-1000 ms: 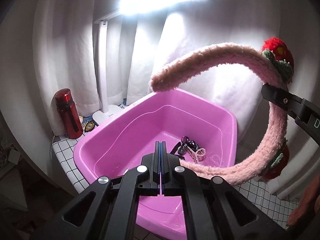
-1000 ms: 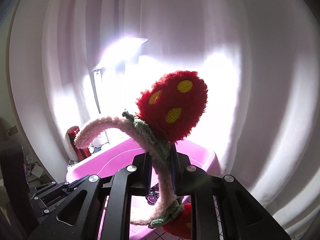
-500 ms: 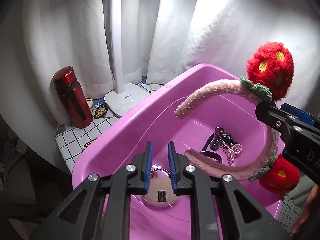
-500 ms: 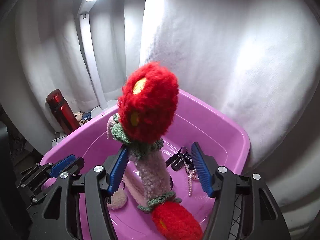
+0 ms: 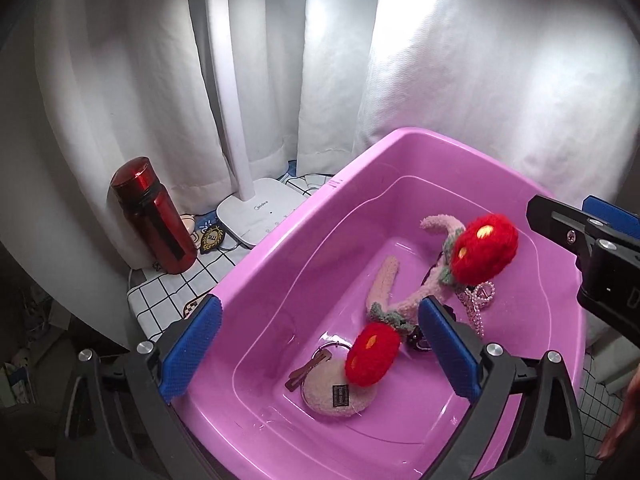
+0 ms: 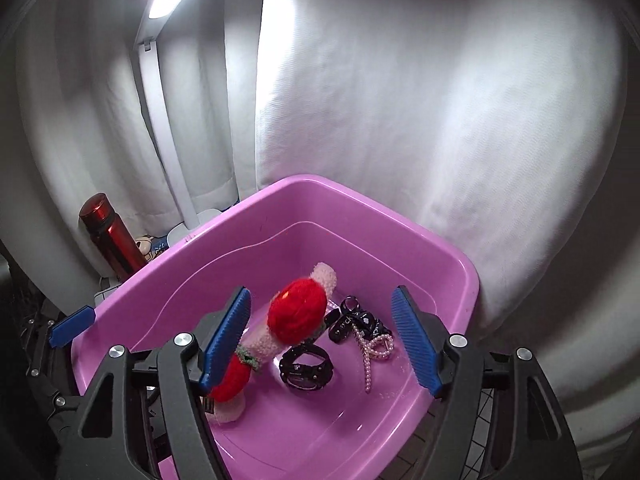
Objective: Organize jewelry
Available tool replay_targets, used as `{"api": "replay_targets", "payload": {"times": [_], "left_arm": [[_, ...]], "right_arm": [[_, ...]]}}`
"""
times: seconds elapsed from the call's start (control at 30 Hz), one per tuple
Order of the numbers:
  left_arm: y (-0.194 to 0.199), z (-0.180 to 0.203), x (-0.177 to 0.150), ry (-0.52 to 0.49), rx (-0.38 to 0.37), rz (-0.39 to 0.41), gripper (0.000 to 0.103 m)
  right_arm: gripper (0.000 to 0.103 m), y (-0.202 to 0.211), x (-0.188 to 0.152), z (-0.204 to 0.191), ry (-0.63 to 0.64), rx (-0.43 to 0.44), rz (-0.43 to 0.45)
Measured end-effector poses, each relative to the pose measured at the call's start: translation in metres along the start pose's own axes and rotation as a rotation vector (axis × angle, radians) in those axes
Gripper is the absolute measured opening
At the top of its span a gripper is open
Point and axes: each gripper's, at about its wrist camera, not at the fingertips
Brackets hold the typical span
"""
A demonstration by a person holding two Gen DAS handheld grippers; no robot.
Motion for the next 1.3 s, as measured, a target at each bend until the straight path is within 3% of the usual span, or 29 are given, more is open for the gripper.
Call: {"api": "replay_targets", "payload": {"times": [1.3], "left_arm": [[0.031, -0.013, -0.015, -0.01, 0.04, -0.001, 0.097]], "right_arm": [[0.07, 0.047, -0.047, -0.005, -0.015, -0.042, 0.02]]}}
Point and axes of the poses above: each gripper's, at about its wrist camera, not at the fingertips, and y roughly against the way its jaws point, z to its right, x to its top, and after that the axes turned 13 degrees about x, right-handed
